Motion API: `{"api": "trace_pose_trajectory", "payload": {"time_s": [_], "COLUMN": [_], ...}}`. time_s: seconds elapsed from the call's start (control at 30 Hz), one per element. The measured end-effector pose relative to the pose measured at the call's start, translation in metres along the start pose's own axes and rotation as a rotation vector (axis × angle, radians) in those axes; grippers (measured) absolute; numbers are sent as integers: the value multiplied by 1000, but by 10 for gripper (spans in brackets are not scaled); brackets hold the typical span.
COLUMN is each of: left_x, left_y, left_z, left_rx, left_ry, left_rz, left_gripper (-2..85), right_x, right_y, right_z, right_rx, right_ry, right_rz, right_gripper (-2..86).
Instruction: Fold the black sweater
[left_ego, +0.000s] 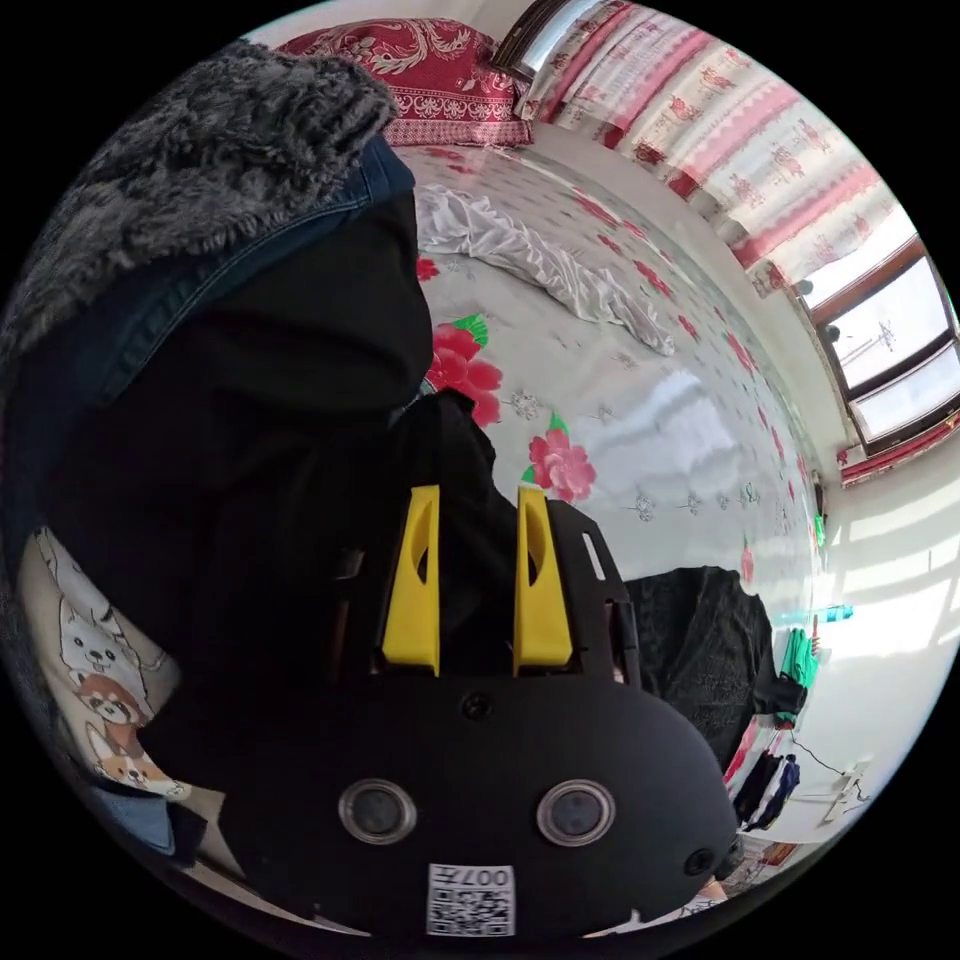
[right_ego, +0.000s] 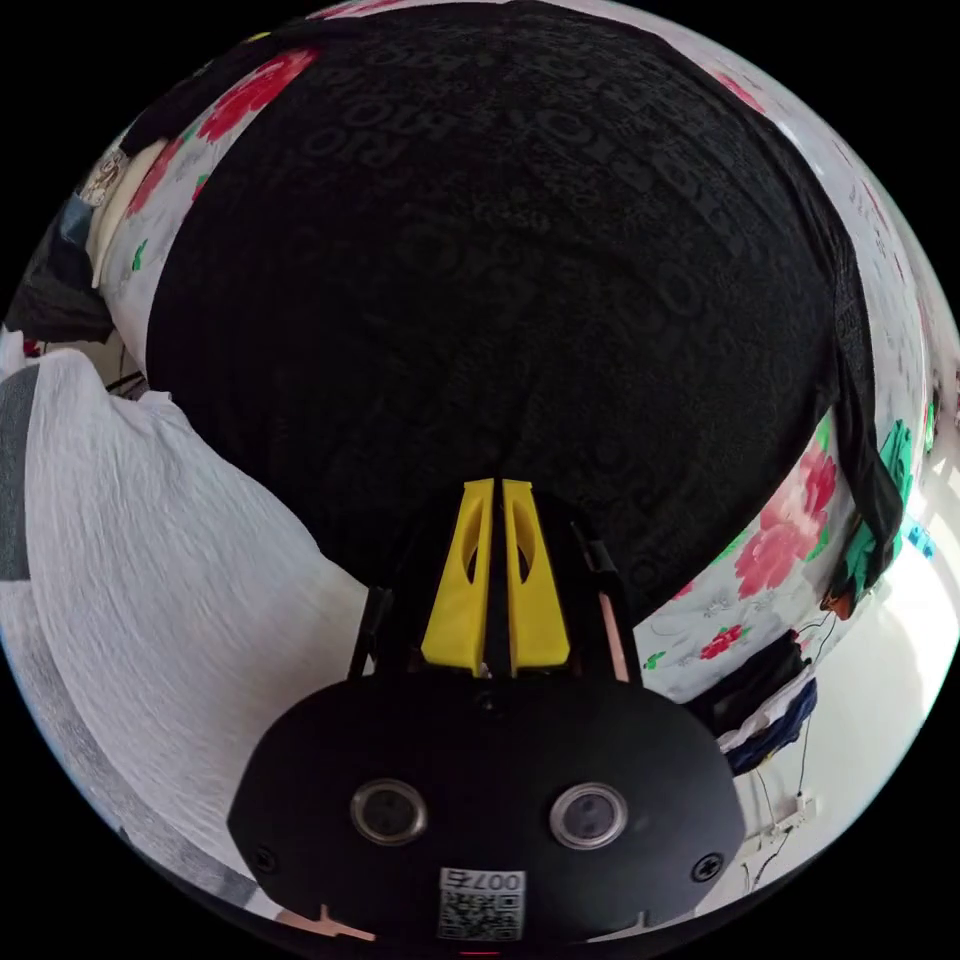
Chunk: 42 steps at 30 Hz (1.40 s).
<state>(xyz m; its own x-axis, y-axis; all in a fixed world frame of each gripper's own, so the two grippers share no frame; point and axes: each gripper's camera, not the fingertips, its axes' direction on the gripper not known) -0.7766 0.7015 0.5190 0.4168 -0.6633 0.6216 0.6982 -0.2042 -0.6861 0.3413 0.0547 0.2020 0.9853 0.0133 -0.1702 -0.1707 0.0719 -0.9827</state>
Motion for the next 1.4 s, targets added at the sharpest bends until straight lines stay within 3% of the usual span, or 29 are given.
{"api": "trace_pose_trajectory", "payload": {"time_s": [0.1,0.23,0.43,0.5,0.6,0.7,0.87,0.93,1.03,1.13,1.27,1.4], "left_x": [-17,-6,118,190,256,274,250,236,221,222,235,250], "left_y": [3,23,90,159,269,352,401,399,387,371,349,339], "left_z": [5,-26,-84,-99,-82,-42,-14,-5,10,14,21,48], "left_rx": [-2,153,297,287,132,-37,-147,-192,-232,-167,-63,-120], "left_ry": [32,188,383,550,658,605,451,424,333,212,80,103], "left_rz": [-90,13,580,962,1376,1514,1409,1323,1226,1174,1071,1007], "left_gripper": [6,-7,-9,-7,5,17,-3,-7,-8,-7,16,65], "right_x": [-1,11,27,29,30,31,40,53,82,116,157,188], "right_y": [-7,-12,-14,-11,1,18,53,72,82,82,78,65], "right_z": [-4,-8,-8,-8,-6,-4,-15,-42,-65,-71,-64,-48], "right_rx": [-30,-58,-110,-104,-64,0,174,368,486,538,555,553], "right_ry": [-4,-94,-206,-229,-251,-283,-378,-344,-218,-124,-144,-190], "right_rz": [16,118,168,193,237,303,385,411,449,485,545,548], "right_gripper": [0,0,0,0,-1,-1,-1,1,8,19,29,34]}}
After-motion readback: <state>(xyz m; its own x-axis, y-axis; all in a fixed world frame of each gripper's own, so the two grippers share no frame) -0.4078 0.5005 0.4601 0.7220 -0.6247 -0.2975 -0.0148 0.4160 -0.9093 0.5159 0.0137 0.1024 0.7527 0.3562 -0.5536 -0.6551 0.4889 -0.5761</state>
